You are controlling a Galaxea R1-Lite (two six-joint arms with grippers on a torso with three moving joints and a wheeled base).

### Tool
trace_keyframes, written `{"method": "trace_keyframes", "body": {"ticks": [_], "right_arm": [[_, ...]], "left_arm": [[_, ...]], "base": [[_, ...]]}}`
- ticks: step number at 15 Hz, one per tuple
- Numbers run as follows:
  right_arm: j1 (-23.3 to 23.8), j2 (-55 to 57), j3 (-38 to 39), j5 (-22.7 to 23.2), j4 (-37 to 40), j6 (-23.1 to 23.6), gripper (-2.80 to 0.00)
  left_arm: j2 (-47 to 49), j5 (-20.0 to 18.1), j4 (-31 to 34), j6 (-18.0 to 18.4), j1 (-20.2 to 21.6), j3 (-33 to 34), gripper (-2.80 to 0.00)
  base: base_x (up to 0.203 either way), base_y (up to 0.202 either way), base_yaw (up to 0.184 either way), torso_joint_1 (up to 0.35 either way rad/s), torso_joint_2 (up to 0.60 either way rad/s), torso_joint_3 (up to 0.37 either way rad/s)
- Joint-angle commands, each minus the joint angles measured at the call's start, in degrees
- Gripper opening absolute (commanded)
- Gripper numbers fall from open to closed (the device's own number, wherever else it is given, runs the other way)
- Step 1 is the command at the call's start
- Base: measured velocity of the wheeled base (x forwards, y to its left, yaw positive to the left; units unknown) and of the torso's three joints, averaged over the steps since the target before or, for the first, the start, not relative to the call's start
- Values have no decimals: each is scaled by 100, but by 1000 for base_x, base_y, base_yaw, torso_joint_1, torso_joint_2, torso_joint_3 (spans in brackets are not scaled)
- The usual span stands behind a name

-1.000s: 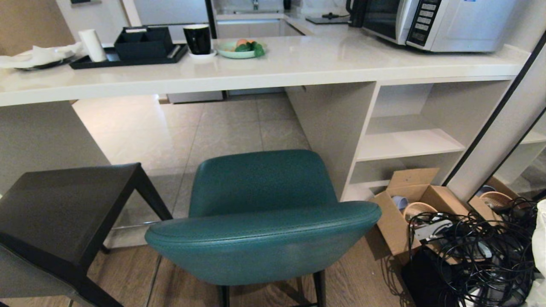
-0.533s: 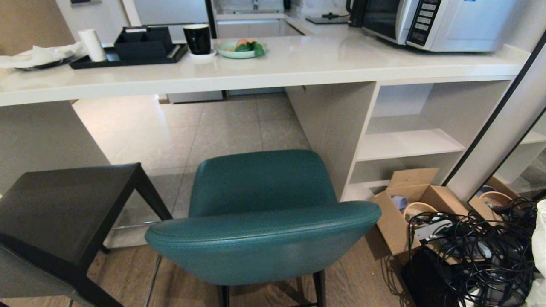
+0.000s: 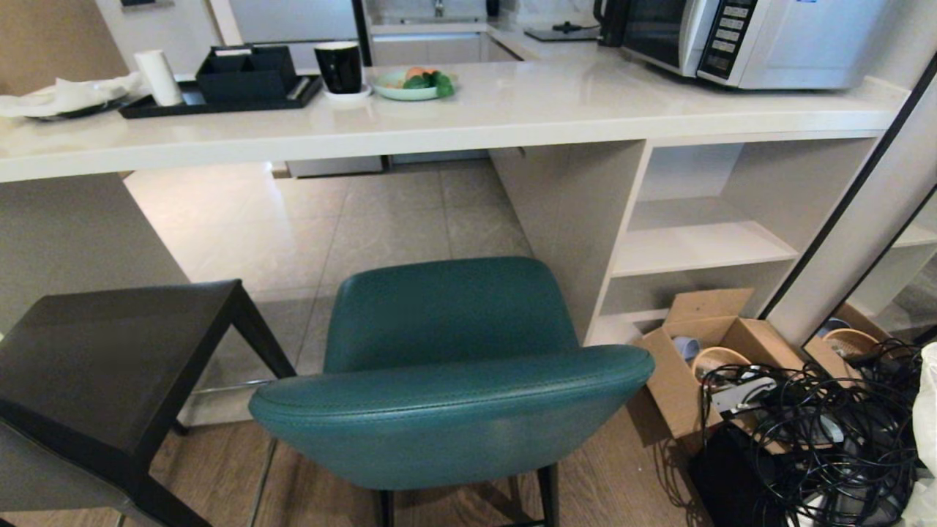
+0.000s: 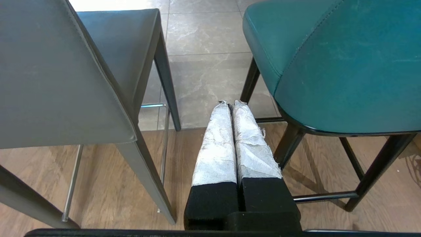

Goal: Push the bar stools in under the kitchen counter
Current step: Push the gray chair back under the dining table

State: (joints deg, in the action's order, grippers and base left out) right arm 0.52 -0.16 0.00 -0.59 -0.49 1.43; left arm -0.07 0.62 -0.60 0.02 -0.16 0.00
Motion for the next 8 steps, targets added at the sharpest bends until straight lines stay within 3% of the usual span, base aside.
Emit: {"method": "trace_keyframes", "body": {"ticks": [1, 5, 8], "right_arm": [[0, 16, 0, -19, -6, -81, -280], [0, 16, 0, -21, -13, -90, -280], [0, 16, 0, -21, -12, -90, -280]], "left_arm": [[22, -28, -2, 10, 3, 0, -280], [25, -36, -1, 33, 7, 0, -280], [25, -9, -2, 7, 7, 0, -280]], "base": [[0, 0, 0, 0, 0, 0], [0, 0, 0, 0, 0, 0], [0, 0, 0, 0, -2, 138]]}}
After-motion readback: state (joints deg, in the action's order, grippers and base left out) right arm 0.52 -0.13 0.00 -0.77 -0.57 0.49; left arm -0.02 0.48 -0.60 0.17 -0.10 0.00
